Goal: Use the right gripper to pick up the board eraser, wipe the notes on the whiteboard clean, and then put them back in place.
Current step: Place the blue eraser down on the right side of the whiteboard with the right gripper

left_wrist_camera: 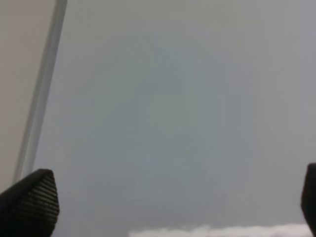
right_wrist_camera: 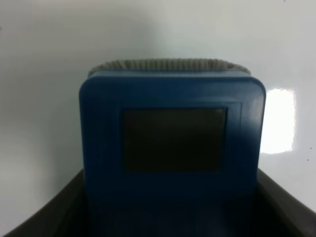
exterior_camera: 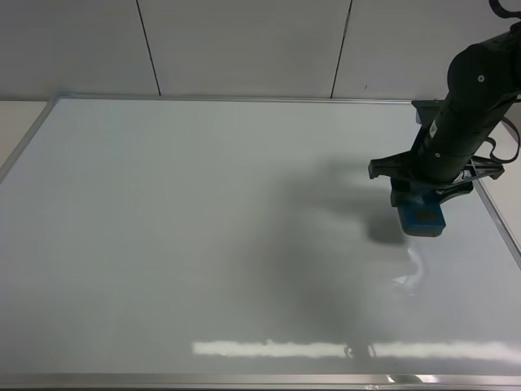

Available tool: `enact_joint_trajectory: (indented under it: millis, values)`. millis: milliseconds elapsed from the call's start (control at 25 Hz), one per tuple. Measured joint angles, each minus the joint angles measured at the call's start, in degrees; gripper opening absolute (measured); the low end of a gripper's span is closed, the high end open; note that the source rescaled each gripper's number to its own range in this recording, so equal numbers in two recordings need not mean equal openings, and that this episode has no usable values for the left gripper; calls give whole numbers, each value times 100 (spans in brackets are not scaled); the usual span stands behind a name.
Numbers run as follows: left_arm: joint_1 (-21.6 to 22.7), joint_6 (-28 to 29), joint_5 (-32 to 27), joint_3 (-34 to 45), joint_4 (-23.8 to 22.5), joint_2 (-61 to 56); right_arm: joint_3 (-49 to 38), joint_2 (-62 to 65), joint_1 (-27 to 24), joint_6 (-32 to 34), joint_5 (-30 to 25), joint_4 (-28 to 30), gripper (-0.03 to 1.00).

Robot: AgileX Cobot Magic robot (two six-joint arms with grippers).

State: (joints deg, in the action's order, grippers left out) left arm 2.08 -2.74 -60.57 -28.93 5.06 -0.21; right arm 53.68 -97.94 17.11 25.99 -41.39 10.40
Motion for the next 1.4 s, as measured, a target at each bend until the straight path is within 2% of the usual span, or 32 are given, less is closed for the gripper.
enact_joint_trajectory:
  millis: [1040, 1400]
  values:
    - [0, 0, 0, 0, 0, 0, 0, -368, 17, 22, 12, 395, 1]
    - [0, 0, 0, 0, 0, 0, 0, -566, 22, 151, 298, 427, 1]
